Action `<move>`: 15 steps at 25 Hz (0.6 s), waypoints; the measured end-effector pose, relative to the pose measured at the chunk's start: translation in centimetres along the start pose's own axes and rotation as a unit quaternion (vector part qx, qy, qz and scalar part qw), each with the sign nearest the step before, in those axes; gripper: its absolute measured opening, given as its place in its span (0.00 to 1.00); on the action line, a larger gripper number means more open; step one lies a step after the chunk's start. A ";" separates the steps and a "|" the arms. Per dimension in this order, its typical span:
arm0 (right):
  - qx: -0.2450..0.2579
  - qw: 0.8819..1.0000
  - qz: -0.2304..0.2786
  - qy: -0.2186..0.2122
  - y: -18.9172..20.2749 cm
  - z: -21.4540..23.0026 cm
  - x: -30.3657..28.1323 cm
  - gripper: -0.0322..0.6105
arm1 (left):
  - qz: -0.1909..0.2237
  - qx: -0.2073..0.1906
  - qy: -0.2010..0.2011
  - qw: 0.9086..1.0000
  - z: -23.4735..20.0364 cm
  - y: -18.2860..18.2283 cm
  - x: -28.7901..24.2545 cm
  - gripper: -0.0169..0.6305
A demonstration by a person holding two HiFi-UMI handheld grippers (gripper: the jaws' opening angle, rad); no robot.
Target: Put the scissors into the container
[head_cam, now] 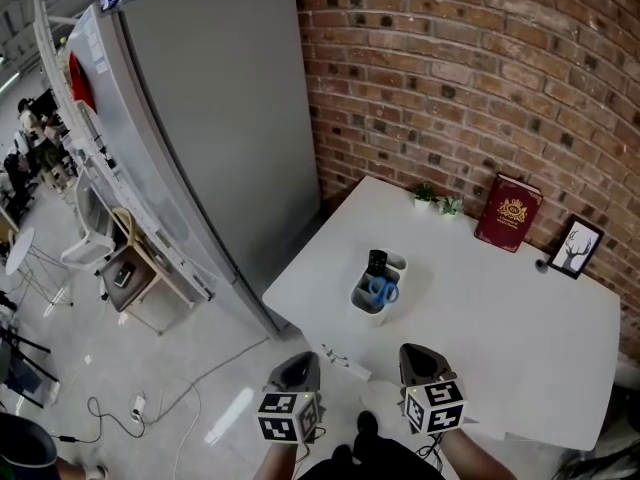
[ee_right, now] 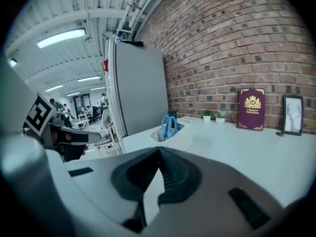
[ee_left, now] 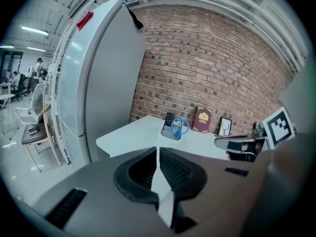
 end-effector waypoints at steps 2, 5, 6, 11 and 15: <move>-0.003 1.000 0.001 0.000 0.0 -0.1 0.5 0.05 | 0.000 -0.002 0.002 1.000 0.0 0.1 0.2 0.06; -0.003 1.000 0.001 -0.001 0.1 -0.3 1.1 0.05 | 0.000 -0.005 0.005 1.000 0.1 0.1 0.6 0.06; -0.001 1.000 0.002 -0.001 0.1 -0.4 1.3 0.05 | 0.001 -0.007 0.005 1.000 0.1 0.0 0.7 0.06; 0.010 1.000 0.008 -0.005 -0.3 -1.0 1.6 0.05 | 0.004 -0.012 0.005 1.000 0.0 -0.3 1.2 0.06; 0.016 1.000 0.012 -0.014 -0.6 -1.5 1.6 0.05 | 0.004 -0.014 0.003 1.000 -0.3 -0.2 1.3 0.06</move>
Point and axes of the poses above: the fingertips, and each gripper's own axes: x backward along the fingers, z to its right, y out of its underside, the point moved 6 cm from there along x, backward along the fingers, and after that the axes turned 4 degrees about x, right-handed, at the moved point
